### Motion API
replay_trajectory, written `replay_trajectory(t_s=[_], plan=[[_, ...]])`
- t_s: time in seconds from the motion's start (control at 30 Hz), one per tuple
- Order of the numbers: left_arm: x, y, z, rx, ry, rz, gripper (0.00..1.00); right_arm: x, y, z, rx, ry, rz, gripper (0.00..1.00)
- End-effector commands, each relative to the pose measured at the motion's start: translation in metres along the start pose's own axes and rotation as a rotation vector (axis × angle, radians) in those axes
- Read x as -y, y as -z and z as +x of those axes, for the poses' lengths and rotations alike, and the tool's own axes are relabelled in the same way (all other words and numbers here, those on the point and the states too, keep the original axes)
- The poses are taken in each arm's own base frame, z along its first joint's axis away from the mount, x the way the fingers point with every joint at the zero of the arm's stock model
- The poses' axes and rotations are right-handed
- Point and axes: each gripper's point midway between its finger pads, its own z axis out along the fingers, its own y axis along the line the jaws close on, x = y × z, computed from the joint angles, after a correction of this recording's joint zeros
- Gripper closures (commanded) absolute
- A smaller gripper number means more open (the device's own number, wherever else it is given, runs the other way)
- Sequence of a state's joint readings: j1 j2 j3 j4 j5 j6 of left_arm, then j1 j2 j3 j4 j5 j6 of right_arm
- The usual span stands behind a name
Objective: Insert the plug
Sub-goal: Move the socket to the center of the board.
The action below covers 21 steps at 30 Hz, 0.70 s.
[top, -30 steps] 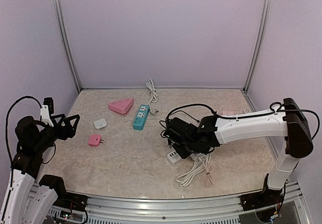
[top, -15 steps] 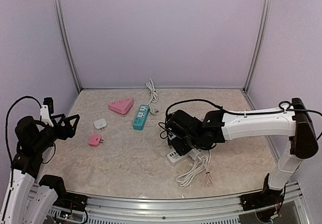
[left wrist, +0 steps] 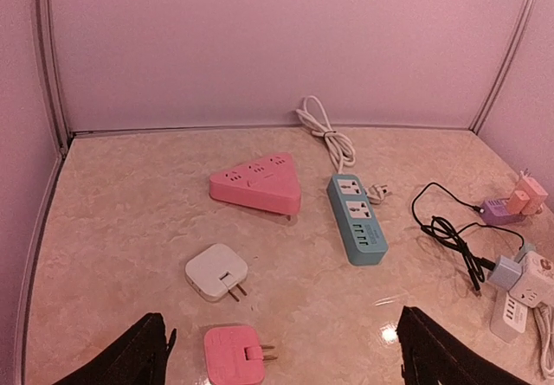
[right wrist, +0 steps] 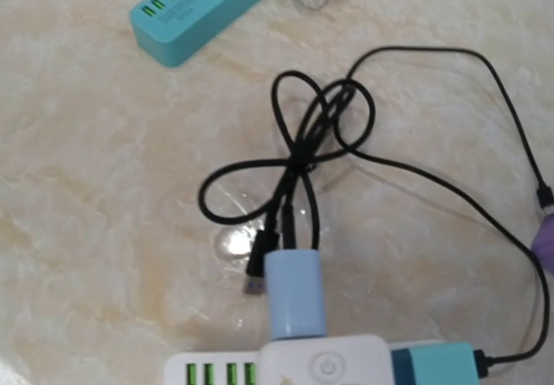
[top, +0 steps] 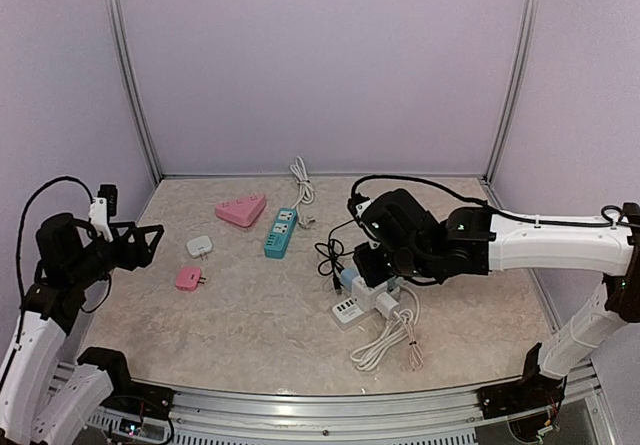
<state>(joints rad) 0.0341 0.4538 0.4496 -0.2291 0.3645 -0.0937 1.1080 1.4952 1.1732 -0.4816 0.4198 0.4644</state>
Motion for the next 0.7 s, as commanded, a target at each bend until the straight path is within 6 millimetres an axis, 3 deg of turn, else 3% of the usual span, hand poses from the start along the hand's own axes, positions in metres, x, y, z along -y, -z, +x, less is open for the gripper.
replay_trajectory(t_s=[0.0,0.1,0.2,0.23,0.33,0.5,0.57,0.6,0.67], plan=[[0.011,-0.007,-0.035,-0.032,-0.127,0.05,0.11,0.009,0.001,0.003,-0.001,-0.054,-0.013,0.71],[0.021,-0.018,-0.045,-0.14,-0.172,0.075,0.11,0.021,0.0,0.004,0.009,-0.072,0.017,0.68],[0.03,-0.046,-0.039,-0.336,-0.249,0.075,0.1,0.031,0.0,0.004,0.022,-0.095,0.038,0.63],[0.035,-0.062,-0.028,-0.428,-0.285,0.084,0.08,0.035,0.0,0.005,0.026,-0.102,0.044,0.61],[0.065,-0.095,-0.028,-0.552,-0.366,0.127,0.02,0.046,0.0,0.007,0.028,-0.114,0.065,0.56],[0.108,-0.169,0.014,-0.844,-0.284,0.195,0.01,0.063,0.0,0.013,0.015,-0.112,0.123,0.42],[0.112,-0.195,0.034,-0.948,-0.246,0.18,0.01,0.069,-0.001,0.017,0.004,-0.12,0.141,0.38],[0.112,-0.214,0.056,-0.995,-0.238,0.18,0.01,0.071,-0.001,0.019,0.0,-0.125,0.146,0.37],[0.121,-0.239,0.067,-0.97,-0.255,0.208,0.01,0.075,-0.002,0.022,-0.005,-0.14,0.149,0.36]])
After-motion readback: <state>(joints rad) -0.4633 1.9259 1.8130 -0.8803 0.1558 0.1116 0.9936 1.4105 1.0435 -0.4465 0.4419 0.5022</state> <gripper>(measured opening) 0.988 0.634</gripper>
